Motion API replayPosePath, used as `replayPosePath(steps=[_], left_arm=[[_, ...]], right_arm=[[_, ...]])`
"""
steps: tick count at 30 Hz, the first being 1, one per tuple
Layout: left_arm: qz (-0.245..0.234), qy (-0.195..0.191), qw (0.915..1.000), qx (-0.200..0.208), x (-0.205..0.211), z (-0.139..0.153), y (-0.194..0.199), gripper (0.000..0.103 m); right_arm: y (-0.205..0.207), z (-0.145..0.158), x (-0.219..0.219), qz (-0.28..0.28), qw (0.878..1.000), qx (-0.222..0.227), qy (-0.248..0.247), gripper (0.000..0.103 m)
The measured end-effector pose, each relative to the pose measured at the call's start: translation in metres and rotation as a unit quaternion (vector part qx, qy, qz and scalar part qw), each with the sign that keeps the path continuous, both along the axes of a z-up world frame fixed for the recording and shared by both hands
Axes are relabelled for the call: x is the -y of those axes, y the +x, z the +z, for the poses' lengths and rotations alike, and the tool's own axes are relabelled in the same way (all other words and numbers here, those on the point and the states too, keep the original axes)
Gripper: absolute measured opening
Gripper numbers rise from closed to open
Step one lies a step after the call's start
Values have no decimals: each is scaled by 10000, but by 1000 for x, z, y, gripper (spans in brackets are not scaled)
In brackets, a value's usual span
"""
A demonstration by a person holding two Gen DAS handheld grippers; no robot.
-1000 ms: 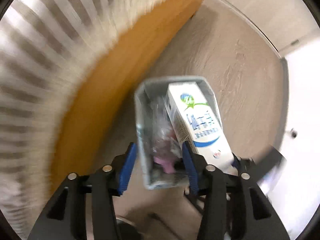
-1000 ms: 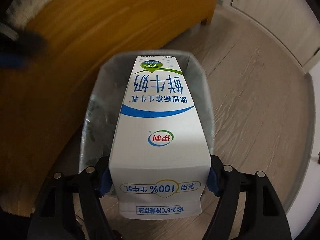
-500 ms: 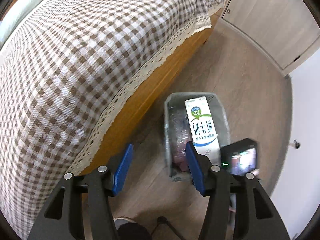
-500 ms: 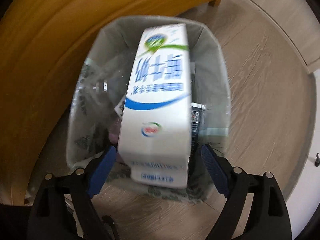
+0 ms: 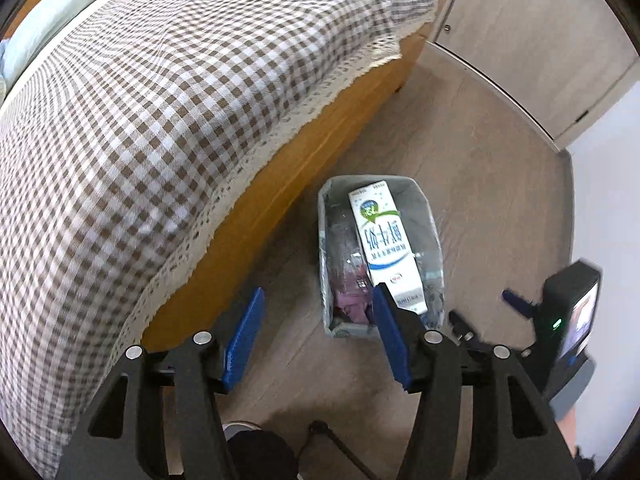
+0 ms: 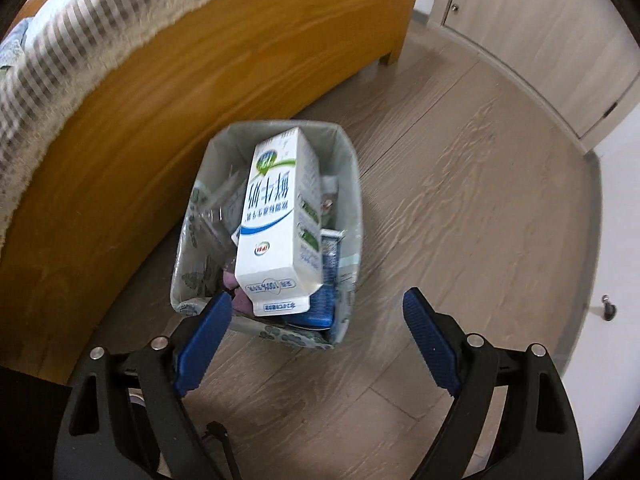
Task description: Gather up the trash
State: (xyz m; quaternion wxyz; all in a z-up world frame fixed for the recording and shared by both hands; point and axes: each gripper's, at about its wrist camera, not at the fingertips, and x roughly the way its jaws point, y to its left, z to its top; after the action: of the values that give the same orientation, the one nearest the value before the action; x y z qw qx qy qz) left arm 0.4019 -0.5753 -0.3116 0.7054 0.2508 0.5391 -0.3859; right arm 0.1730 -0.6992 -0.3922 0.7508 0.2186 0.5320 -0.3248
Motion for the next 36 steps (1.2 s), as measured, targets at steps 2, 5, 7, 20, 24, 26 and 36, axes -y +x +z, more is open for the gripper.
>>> replayPosePath(steps=[2, 5, 7, 20, 24, 26, 36], left_arm=[[-108, -72, 9999, -2, -5, 5, -11, 54], [-175, -271, 9995, -13, -13, 22, -19, 54], [-88, -570, 9983, 8, -27, 45, -17, 62], [1590, -1514, 9639, 1509, -233, 187, 133, 87], [2558, -1411, 9403, 1743, -328, 204, 213, 92], [2980, -1408, 9282, 1727, -374, 208, 250, 93], [4257, -1422, 8749, 1821, -540, 206, 407, 93]], right_arm=[[-4, 14, -1, -34, 9999, 8, -131, 83], [-8, 40, -4, -66, 9995, 86, -304, 83], [-5, 57, -9, 27, 9988, 135, -462, 83], [193, 208, -99, 1659, 9720, 1092, -1254, 83], [290, 239, -159, 2347, 9557, 1436, -1044, 83], [341, 251, -195, 2753, 9444, 1485, -1010, 83], [553, 256, -300, 3258, 9319, 1591, 124, 83]])
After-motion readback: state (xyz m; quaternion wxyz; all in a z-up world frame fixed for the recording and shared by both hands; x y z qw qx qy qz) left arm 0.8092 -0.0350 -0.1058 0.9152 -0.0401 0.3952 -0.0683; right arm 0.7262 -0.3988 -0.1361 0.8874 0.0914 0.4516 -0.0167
